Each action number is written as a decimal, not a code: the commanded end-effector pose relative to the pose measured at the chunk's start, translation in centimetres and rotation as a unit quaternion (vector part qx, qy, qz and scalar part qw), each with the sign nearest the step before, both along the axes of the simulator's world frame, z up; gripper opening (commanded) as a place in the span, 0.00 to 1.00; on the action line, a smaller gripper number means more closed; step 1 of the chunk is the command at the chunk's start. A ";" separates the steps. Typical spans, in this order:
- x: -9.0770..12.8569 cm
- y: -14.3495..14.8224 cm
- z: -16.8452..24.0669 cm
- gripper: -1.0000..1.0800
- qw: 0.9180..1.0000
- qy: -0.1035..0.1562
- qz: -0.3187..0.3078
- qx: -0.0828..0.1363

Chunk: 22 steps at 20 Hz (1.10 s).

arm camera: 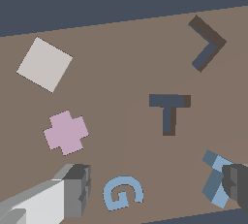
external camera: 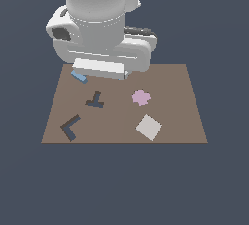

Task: Insert a designated object into the corresponding slot on a board.

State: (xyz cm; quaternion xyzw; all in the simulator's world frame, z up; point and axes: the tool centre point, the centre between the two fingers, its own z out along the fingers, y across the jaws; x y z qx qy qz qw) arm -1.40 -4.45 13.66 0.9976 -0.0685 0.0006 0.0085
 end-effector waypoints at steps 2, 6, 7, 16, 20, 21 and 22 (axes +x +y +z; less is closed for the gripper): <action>-1.6 -3.3 -2.1 0.96 0.998 0.000 -0.060 0.001; -4.1 -6.9 -4.8 0.96 0.991 -0.001 -0.135 0.003; -4.7 -7.6 -5.4 0.96 0.989 -0.001 -0.151 0.004; -8.3 -11.0 -8.5 0.96 0.972 -0.002 -0.233 0.007; -8.7 -11.2 -8.9 0.96 0.970 -0.002 -0.241 0.008; -8.6 -11.2 -8.9 0.96 0.971 -0.002 -0.240 0.008; -8.5 -11.1 -8.8 0.96 0.971 -0.002 -0.239 0.008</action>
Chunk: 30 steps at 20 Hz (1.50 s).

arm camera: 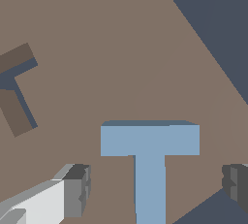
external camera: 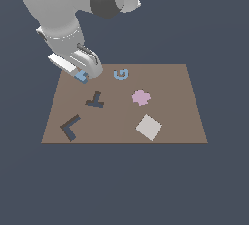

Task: Insert a designated object into the corresponding slot on a board.

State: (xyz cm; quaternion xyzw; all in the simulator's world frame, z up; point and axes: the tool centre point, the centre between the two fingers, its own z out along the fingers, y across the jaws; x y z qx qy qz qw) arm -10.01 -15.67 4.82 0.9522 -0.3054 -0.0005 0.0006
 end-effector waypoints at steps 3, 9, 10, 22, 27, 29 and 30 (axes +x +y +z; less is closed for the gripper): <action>0.3 0.3 0.2 0.96 1.000 -0.001 0.005 0.000; 0.2 0.2 -0.7 0.96 1.000 -0.001 0.004 0.000; 0.2 0.2 -1.0 0.96 1.000 -0.001 0.004 0.000; 0.2 0.3 -1.8 0.00 1.000 -0.001 0.005 0.000; 0.2 0.3 -1.8 0.00 1.000 -0.001 0.005 0.000; 0.3 0.3 -1.8 0.00 1.000 -0.001 0.007 0.001; 0.4 0.4 -1.8 0.00 1.000 -0.001 0.009 0.001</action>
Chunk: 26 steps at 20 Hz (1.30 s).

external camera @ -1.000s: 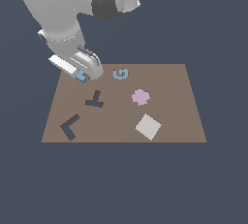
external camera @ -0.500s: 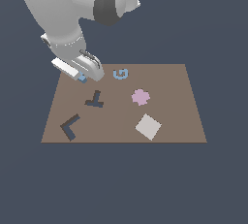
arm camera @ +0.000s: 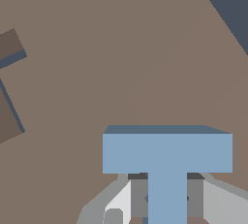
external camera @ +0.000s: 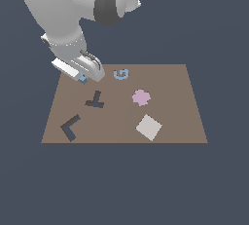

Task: Insert a designated object into the corresponding slot on a board.

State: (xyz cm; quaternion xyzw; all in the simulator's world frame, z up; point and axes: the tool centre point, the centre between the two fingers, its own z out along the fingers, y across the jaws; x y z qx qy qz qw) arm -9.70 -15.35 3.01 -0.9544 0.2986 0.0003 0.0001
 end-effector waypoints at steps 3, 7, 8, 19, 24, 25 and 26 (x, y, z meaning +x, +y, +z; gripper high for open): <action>0.7 0.2 0.1 0.00 1.000 0.000 0.014 0.000; 2.1 0.7 0.2 0.00 0.999 0.000 0.042 0.000; 2.6 0.9 0.3 0.00 0.999 0.000 0.052 0.000; 8.4 4.2 0.8 0.00 0.984 0.000 0.178 0.000; 9.7 5.3 1.0 0.00 0.978 0.000 0.209 0.000; 9.8 5.4 1.0 0.00 0.977 0.000 0.212 0.000; 9.9 5.5 1.0 0.00 0.977 0.000 0.215 0.000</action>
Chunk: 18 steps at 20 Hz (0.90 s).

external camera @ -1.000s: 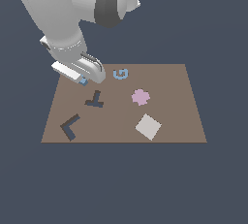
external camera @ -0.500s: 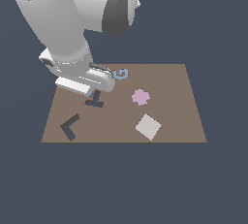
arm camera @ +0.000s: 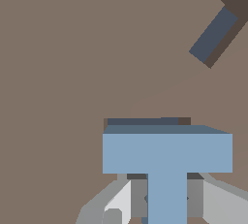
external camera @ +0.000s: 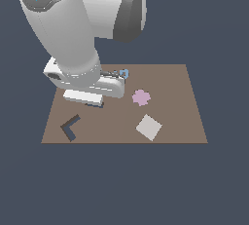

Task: Insert a designated object into the corresponding slot on a board.

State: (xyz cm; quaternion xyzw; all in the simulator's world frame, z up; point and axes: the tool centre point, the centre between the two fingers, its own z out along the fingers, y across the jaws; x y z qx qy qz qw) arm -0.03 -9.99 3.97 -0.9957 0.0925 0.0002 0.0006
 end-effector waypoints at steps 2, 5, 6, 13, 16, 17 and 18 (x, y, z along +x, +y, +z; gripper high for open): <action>0.3 0.2 0.0 0.00 1.000 0.000 0.008 0.000; 0.2 0.2 -0.1 0.00 1.000 0.000 0.005 0.000; 0.2 0.2 -0.3 0.00 1.000 0.000 0.006 0.000; 0.3 0.3 -1.0 0.96 1.000 0.000 0.008 -0.001; 0.3 0.3 -1.0 0.96 1.000 0.000 0.008 -0.001; 0.3 0.3 -1.0 0.96 1.000 0.000 0.008 -0.001; 0.3 0.3 -1.0 0.96 1.000 0.000 0.008 -0.001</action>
